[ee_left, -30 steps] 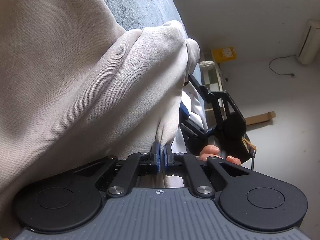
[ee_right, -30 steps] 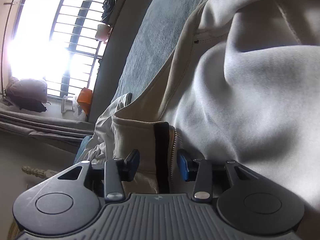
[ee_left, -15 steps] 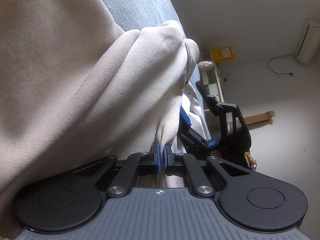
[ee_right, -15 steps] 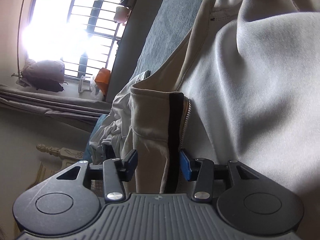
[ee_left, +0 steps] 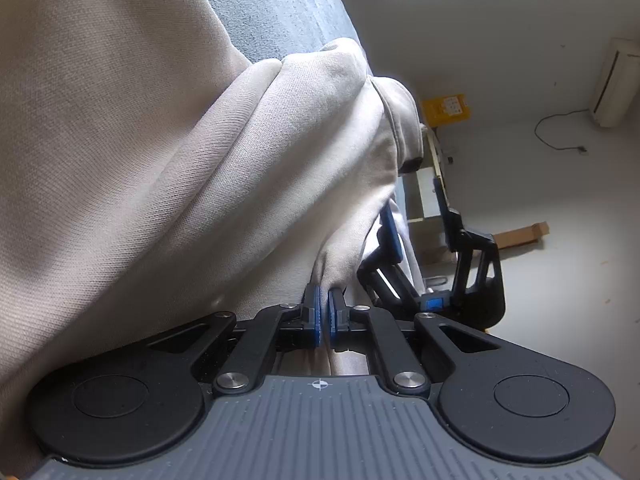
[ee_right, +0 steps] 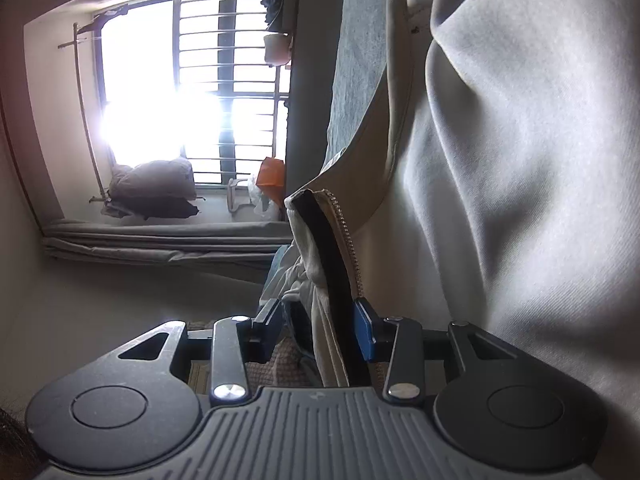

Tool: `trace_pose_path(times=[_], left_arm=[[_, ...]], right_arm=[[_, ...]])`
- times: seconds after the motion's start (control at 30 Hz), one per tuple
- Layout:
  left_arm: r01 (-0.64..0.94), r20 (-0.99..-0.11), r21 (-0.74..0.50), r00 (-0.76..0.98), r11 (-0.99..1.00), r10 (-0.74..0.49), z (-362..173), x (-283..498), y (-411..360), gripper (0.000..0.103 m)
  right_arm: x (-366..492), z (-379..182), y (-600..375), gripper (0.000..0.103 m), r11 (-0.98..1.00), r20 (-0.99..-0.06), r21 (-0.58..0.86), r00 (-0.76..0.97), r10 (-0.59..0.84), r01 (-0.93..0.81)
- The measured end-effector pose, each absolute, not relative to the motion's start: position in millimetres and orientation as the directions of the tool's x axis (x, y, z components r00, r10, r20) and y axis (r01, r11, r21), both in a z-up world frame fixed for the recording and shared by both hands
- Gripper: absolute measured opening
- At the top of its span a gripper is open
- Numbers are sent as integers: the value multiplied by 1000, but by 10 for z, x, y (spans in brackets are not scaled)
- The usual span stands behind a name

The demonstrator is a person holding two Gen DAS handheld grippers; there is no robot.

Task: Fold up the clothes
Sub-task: 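Hold the shoulder with the left gripper while the right gripper grasps the zipper edge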

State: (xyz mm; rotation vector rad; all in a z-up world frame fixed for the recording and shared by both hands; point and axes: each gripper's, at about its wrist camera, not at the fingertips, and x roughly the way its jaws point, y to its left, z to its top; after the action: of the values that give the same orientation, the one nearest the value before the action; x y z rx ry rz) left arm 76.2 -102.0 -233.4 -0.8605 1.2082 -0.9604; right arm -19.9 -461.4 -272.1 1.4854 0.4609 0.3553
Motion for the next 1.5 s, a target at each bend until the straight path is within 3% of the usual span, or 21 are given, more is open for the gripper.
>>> trace_pose_path(times=[0.1,0.27,0.33,0.47,0.5,0.6,0.67,0.77,0.87,0.97,1.17,1.5], left_arm=[[136,-355,-922,86,364,-931,-2329,763,-1029,6],[136,-354,-922,88,363,-931,-2325,762,-1019,6],[135,-352,-922,88,362,-932,-2320,754,-1021,6],[134,-351,-923,89,360,-932,-2304,743,-1043,6],[134,-350,-923,89,359,-933,-2305,736,-1051,6],[132,-347,-925,90,357,-933,-2301,725,-1076,6],[131,-346,-925,92,356,-934,-2299,718,-1097,6],[129,-345,-926,92,354,-934,-2298,710,-1126,6],[127,-341,-928,92,351,-936,-2307,707,-1145,6],[128,-340,-928,92,349,-936,-2330,699,-1140,6],[127,-340,-928,92,350,-936,-2349,702,-1172,6],[129,-342,-927,94,352,-935,-2372,730,-1135,6]], right_arm=[[-174,-2699,-4547,42,88,-87,995,834,544,47],[-243,-2601,-4535,42,183,-225,971,844,488,153],[-267,-2484,-4498,44,254,-324,940,832,451,228],[-251,-2294,-4293,56,417,-516,840,752,411,348],[-228,-2282,-4236,57,437,-542,822,735,408,364],[-102,-2227,-4104,75,453,-561,808,724,401,376],[-56,-2230,-4084,86,436,-542,822,738,401,366],[-6,-2268,-4104,86,382,-472,867,774,423,320],[-83,-2392,-4236,71,245,-360,930,807,468,273],[-211,-2502,-4307,65,148,-270,963,842,467,227],[-440,-2661,-4398,63,12,-118,992,891,438,125],[-557,-2728,-4441,57,-27,-38,998,908,418,54]])
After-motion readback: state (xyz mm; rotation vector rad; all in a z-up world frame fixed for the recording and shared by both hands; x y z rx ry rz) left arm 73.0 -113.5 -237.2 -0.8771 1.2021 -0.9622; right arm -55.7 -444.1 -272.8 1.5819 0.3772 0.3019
